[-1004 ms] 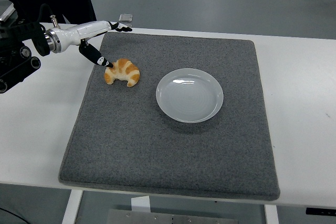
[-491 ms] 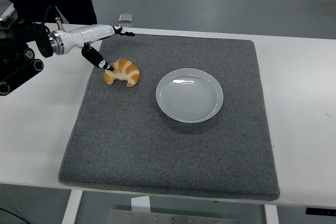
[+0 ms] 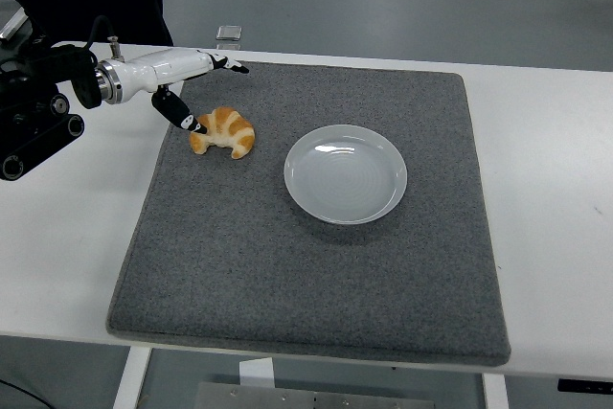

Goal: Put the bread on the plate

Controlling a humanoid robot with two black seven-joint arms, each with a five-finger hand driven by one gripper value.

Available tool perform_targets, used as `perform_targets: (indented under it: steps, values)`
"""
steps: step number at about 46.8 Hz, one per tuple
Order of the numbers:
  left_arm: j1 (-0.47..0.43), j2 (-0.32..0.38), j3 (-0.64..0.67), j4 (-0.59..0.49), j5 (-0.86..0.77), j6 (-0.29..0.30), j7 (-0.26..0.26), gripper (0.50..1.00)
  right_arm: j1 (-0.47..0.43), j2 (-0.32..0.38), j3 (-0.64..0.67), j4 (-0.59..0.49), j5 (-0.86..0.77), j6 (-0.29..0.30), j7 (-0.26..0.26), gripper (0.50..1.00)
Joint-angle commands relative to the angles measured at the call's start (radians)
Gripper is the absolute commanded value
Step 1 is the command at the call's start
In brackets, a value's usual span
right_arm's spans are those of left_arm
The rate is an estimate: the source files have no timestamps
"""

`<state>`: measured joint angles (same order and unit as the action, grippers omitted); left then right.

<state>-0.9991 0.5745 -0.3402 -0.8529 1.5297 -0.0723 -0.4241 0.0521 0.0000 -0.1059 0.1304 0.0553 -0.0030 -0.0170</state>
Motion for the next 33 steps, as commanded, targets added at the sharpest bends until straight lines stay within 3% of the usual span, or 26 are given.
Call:
perform_targets:
  steps: [1,15,33]
  values:
    - [0.001,-0.004,0.024,0.000,0.001,0.002,0.001,1.000,0.000,0.000,0.000,0.000,0.000,0.000,0.000,0.954]
    - [0.033,-0.041,0.033,0.011,-0.002,0.069,0.004,1.000,0.000,0.000,0.000,0.000,0.000,0.000,0.000,0.952]
    - [0.034,-0.076,0.035,0.051,-0.003,0.069,0.007,0.999,0.000,0.000,0.000,0.000,0.000,0.000,0.000,0.952]
